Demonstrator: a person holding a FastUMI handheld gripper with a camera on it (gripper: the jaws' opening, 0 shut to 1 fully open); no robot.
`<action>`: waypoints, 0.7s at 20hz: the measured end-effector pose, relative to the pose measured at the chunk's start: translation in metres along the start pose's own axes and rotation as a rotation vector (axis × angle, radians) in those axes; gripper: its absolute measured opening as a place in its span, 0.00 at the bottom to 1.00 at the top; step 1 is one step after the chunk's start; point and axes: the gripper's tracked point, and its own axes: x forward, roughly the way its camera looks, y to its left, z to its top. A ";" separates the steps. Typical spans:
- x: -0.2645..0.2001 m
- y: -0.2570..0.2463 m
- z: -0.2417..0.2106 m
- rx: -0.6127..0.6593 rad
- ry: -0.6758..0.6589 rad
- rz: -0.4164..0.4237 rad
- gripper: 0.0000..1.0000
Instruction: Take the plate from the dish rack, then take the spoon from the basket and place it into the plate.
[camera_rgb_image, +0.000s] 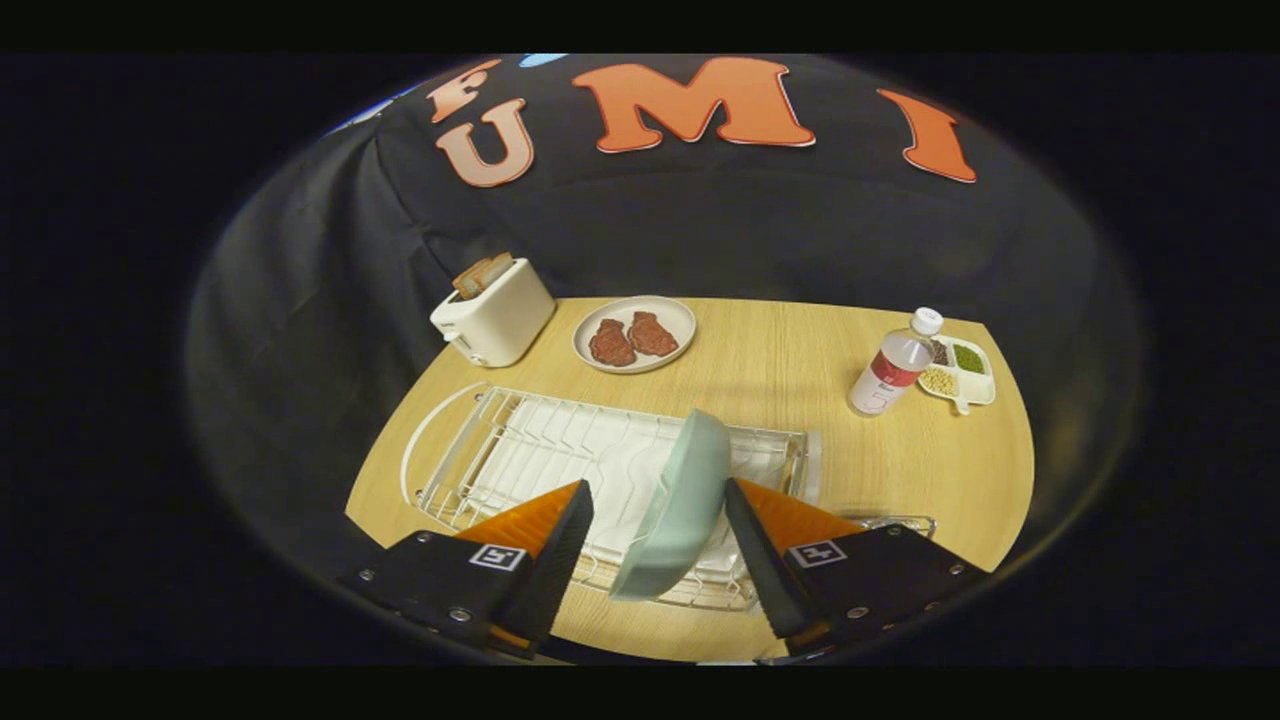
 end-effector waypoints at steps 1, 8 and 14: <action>0.006 -0.001 0.000 -0.003 0.026 -0.011 0.74; 0.029 -0.006 -0.019 0.050 0.250 -0.060 0.56; 0.035 -0.021 -0.040 0.071 0.352 -0.163 0.42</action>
